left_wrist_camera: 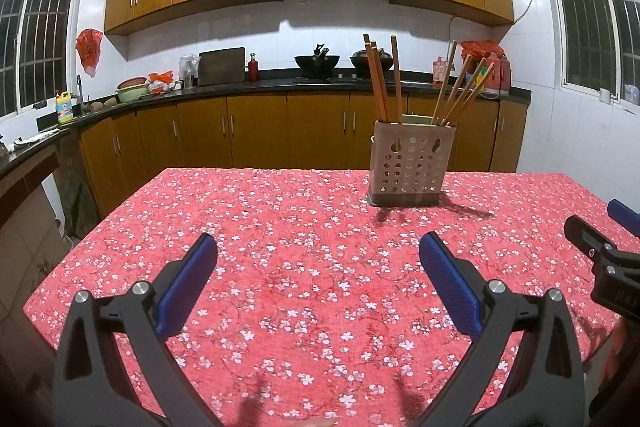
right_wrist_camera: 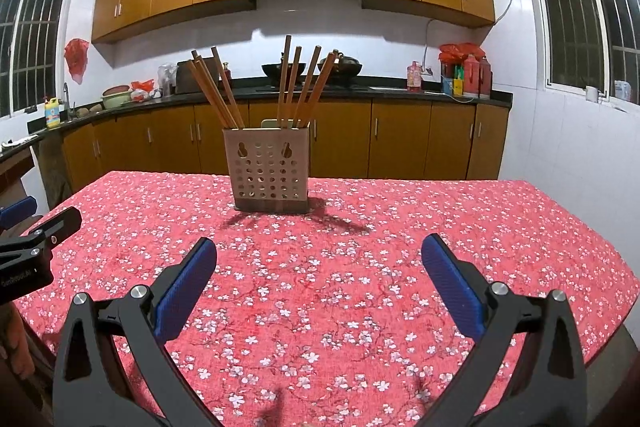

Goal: Organize utensils

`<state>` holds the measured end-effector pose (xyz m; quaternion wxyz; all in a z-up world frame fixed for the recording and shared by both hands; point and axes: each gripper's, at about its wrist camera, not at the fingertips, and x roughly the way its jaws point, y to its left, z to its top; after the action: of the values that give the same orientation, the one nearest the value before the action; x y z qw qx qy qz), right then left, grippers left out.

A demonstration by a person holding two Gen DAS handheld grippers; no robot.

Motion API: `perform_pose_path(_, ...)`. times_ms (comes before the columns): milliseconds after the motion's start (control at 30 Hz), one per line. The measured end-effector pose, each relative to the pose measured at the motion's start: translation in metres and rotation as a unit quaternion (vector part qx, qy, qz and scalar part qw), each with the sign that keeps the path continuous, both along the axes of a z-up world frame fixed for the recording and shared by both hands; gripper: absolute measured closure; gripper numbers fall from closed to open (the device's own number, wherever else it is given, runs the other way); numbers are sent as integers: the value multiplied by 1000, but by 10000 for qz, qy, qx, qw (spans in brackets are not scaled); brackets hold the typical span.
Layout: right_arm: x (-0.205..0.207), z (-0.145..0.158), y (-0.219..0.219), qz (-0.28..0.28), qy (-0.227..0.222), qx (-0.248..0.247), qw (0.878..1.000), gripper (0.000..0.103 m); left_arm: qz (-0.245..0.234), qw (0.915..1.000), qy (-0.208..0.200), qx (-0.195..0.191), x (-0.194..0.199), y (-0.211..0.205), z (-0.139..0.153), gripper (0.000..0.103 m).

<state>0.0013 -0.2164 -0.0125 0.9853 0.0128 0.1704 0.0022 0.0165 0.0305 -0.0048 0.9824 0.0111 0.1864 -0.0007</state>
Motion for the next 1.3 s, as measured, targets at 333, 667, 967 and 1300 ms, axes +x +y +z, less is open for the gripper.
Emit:
perform_pose_path(333,0,0,0,0,0,0,10000,2,-1,10000,2,-6,0,0,0,4)
perform_pose_path(667,0,0,-1,1,3,4,10000,2,3,10000,1,-2,0,-1,0,4)
perform_pose_path(967,0,0,-1,3,12,15,10000,2,6,10000,3,-2,0,-2,0,4)
perform_pose_path(1300,-1,-3,-1,5,46,37,10000,2,-16,10000,26,1,1,-3,-1,4)
